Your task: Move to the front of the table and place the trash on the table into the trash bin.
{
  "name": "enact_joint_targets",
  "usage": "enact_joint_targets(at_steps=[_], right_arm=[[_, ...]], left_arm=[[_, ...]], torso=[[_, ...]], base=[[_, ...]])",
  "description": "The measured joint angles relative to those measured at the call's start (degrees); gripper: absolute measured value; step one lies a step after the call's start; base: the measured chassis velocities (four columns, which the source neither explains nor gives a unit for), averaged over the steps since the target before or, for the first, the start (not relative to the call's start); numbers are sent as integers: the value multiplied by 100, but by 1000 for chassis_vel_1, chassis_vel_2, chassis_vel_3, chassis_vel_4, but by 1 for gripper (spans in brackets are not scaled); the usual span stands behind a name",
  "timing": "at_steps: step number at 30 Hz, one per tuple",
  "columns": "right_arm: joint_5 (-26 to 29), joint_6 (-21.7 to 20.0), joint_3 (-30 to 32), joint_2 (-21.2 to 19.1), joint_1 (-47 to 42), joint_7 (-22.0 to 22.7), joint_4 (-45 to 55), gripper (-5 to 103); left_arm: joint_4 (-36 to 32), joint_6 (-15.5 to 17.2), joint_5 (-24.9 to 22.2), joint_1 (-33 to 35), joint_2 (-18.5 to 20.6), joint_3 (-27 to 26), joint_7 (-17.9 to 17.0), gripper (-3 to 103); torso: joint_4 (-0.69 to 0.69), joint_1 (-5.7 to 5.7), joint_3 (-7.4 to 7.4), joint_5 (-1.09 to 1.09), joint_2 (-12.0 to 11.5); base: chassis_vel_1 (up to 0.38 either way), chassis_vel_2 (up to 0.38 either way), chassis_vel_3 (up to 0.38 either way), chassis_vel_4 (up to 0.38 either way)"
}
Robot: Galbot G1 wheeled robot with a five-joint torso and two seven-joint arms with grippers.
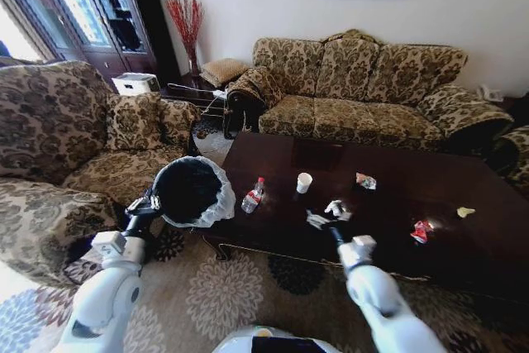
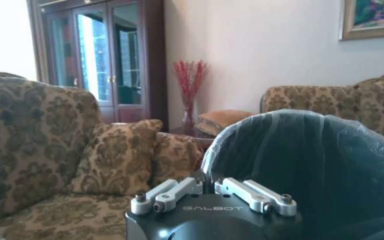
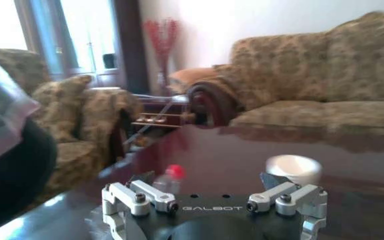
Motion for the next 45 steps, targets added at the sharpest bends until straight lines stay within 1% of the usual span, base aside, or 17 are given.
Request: enact_joint_targets(at_steps=[1, 3, 5, 7, 10, 11, 13, 14, 16, 18, 21, 27, 37, 38, 41, 43, 45], right_arm=[[126, 25, -399, 75, 411, 71, -326, 100], [191, 40, -600, 123, 613, 92, -497, 100], [390, 51, -1209, 339, 1224, 165, -1063, 100], [443, 51, -1363, 419, 1387, 193, -1217, 100], [599, 61, -1914, 978, 2083, 510, -2037, 100], [599, 61, -1914, 978, 2083, 510, -2037, 100], [639, 27, -2142, 1463, 2406, 897, -2561, 100], [639, 27, -2142, 1463, 2406, 897, -2561, 100], [660, -42, -2276, 1828, 2609, 1410, -2960, 100], [659, -62, -2308, 1925, 2663, 1552, -3068, 100], [663, -247, -2359, 2284, 2876, 2126, -3467, 100], [914, -469, -2354, 2377, 2912, 2512, -3541, 100], [1242, -495, -2236, 2392, 2963, 2354, -3787, 100], [1258, -494, -2228, 2393, 2956, 2364, -3788, 103], [1265, -483, -2217, 2385, 2929, 2383, -3791, 95], [1265, -480, -2212, 2379, 2921, 2384, -3792, 95], [1268, -478, -2185, 2366, 2909, 2384, -3801, 85]], left_arm=[[20, -1, -35, -65, 32, -5, -91, 3], [33, -2, -58, -115, 59, -6, -148, 3], [77, -1, -142, -287, 158, -5, -218, 3], [91, 2, -165, -327, 187, -5, -226, 3], [276, 11, -254, -524, 410, -5, -252, 3], [276, 11, -254, -524, 410, -5, -252, 3], [449, -7, -287, -614, 572, -12, -255, 3], [449, -7, -287, -614, 572, -12, -255, 3], [571, -7, -329, -724, 695, -17, -260, 3], [609, -8, -346, -764, 731, -15, -258, 3], [697, -8, -401, -859, 835, 14, -222, 3], [721, -8, -436, -845, 846, 20, -166, 3], [725, -15, -498, -829, 880, -7, -145, 3], [725, -16, -504, -830, 884, -7, -145, 3], [722, -15, -514, -832, 887, -7, -145, 3], [720, -16, -517, -833, 888, -7, -145, 3], [718, -16, -521, -835, 898, -7, -145, 3]], torso=[[0, 1, 0, -2, 0], [0, 1, 0, -2, 0], [-5, 4, 1, -2, -1], [-6, 4, 2, -1, -1], [-9, 3, 1, -1, -1], [-9, 3, 1, -1, -1], [-4, 3, 1, -3, -1], [-4, 3, 1, -3, -1], [-3, 3, 1, -2, -1], [-2, 3, 1, -2, -1], [-7, 2, 0, -1, 0], [-6, 3, 0, 0, 0], [-6, 1, -2, 1, 1], [-6, 1, -2, 1, 1], [-5, 1, -2, 1, 1], [-5, 0, -2, 2, 2], [-5, 0, -2, 1, 2]], base=[[0, 0, 0, 0], [0, 0, 0, 0], [0, 0, 0, 0], [0, 0, 0, 0], [0, 0, 0, 0], [0, 0, 0, 0], [0, 0, 0, 0], [0, 0, 0, 0], [0, 0, 0, 0], [0, 0, 0, 0], [0, 0, 0, 0], [0, 0, 0, 0], [0, 0, 0, 0], [0, 0, 0, 0], [0, 0, 0, 0], [0, 0, 0, 0], [0, 0, 0, 0]])
